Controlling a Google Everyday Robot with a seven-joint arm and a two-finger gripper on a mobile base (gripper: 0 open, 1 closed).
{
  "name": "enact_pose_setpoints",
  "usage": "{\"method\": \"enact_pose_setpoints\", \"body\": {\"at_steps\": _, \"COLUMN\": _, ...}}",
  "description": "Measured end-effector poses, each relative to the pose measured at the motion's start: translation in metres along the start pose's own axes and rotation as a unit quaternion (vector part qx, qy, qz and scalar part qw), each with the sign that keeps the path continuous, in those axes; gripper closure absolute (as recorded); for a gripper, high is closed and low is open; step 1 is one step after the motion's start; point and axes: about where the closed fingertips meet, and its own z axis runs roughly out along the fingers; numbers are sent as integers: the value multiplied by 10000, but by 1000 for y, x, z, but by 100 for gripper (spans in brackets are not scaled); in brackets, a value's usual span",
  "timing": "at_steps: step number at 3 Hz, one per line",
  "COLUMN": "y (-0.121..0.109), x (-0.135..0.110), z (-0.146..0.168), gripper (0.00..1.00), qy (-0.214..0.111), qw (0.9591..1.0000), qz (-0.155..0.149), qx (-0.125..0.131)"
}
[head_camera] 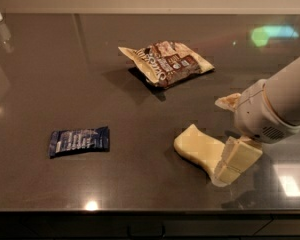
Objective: Move sponge near rxbar blueberry
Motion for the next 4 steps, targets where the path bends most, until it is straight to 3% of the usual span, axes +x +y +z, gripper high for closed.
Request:
{"method": "enact_pose_setpoints", "body": {"at_steps": 2, "y": 2, "x": -4, "z": 31, "gripper": 0, "qy": -173, "qw": 9998, "qz": -59, "qx": -122}}
{"method": "enact_pose_setpoints", "body": {"at_steps": 4, "y": 5, "x": -4, "z": 42, "gripper": 41, "qy": -96, "qw": 9997, "qz": -41, "qx": -237}}
